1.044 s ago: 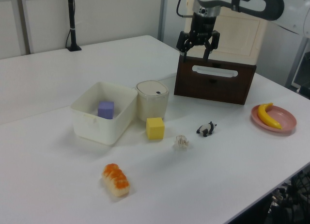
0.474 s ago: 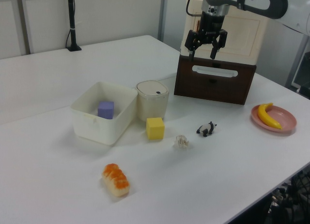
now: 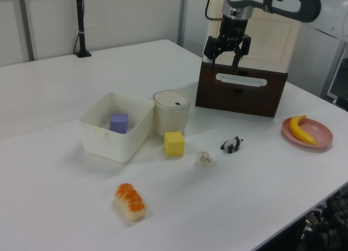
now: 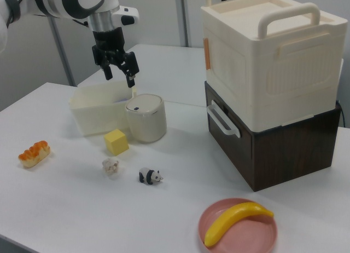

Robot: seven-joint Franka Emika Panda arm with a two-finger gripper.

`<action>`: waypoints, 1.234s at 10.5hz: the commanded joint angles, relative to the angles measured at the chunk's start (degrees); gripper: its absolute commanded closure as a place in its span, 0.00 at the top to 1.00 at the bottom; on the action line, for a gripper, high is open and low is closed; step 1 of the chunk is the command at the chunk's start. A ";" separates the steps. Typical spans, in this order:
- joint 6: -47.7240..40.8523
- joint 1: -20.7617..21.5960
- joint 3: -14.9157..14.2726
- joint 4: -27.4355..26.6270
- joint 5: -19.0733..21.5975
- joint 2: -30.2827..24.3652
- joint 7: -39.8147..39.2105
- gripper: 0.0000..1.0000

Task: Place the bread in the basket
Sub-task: 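Move the open gripper across the table toward the orange-topped bread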

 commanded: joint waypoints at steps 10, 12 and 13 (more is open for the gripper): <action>-3.34 4.78 0.09 -2.75 1.80 -1.45 -5.86 1.00; -4.83 9.00 0.09 -3.02 1.97 -1.27 -5.51 1.00; -4.58 11.55 0.09 -4.50 2.32 -1.19 -4.72 1.00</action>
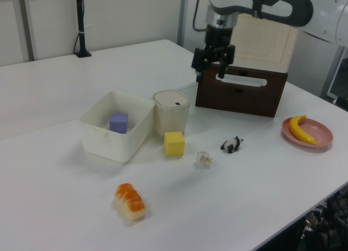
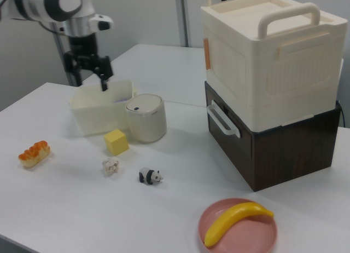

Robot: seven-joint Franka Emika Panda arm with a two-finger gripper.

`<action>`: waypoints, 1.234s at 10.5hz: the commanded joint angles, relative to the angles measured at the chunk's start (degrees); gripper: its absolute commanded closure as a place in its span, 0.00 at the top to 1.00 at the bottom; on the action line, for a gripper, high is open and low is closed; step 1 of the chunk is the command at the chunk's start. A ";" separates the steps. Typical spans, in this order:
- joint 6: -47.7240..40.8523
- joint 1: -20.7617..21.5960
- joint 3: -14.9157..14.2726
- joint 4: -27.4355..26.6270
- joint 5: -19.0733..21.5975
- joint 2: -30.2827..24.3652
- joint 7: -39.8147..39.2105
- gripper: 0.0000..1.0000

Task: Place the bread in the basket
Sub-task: 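Move the open gripper across the table toward the orange-topped bread, then lower the gripper over the orange-topped bread and close on it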

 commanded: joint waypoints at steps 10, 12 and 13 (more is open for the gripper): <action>17.63 28.91 -0.60 -11.81 2.22 11.58 18.18 1.00; 19.48 30.68 -0.60 -11.89 0.82 14.74 20.03 1.00; 20.79 31.38 -0.60 -11.81 0.38 16.23 20.91 1.00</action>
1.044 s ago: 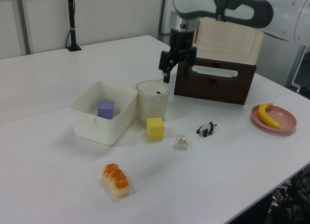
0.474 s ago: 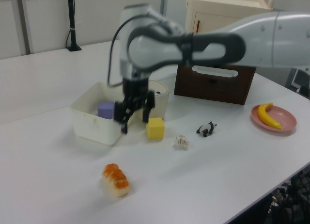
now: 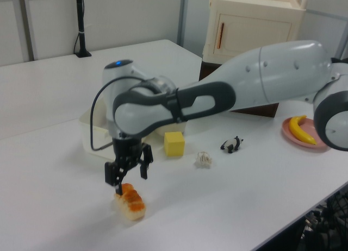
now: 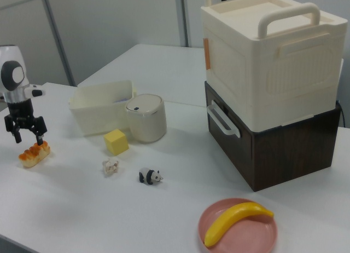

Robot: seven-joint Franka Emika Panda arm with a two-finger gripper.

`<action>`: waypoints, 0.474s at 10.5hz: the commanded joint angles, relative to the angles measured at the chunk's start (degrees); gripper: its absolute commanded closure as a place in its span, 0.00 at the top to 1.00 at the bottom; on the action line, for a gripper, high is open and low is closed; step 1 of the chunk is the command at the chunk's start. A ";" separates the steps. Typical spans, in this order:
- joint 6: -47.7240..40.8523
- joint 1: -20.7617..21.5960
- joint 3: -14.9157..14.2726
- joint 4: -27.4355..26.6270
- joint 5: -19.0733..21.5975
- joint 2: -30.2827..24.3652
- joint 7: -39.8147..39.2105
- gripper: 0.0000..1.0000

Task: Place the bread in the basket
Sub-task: 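Lower the gripper over the orange-topped bread and close on it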

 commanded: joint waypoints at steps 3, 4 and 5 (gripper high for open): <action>3.31 2.54 -1.04 -0.39 -3.43 2.10 3.65 0.83; 3.48 2.71 -1.04 -0.39 -5.61 2.36 5.04 0.77; 3.48 3.58 -1.04 -0.39 -8.24 3.24 6.62 0.65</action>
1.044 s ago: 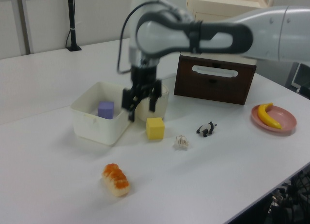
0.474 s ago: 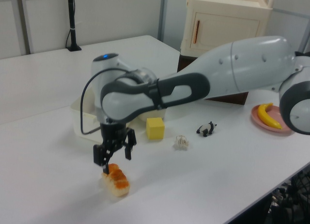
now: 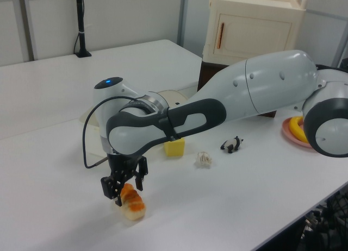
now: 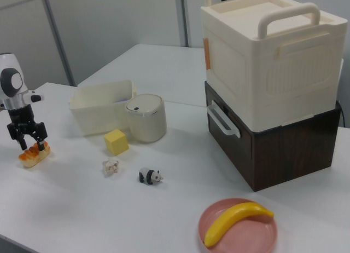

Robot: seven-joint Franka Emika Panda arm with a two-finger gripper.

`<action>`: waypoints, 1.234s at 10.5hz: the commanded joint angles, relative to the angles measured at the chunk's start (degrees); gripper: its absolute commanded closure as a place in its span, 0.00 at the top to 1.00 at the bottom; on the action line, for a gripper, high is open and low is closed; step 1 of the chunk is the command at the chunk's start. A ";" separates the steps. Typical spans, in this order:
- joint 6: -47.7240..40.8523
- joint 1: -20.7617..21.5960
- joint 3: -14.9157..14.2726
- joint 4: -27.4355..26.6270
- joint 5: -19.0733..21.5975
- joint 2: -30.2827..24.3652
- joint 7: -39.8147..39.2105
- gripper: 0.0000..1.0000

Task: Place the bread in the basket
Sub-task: 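Lift the bread and carry it over the cream basket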

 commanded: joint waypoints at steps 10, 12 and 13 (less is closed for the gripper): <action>-14.97 -5.66 -1.51 2.51 -4.27 -14.18 -3.58 0.06; -12.54 -9.88 -1.69 6.37 -4.52 -13.77 -3.52 0.07; -7.91 -11.82 -1.69 7.18 -4.61 -12.37 -2.47 0.10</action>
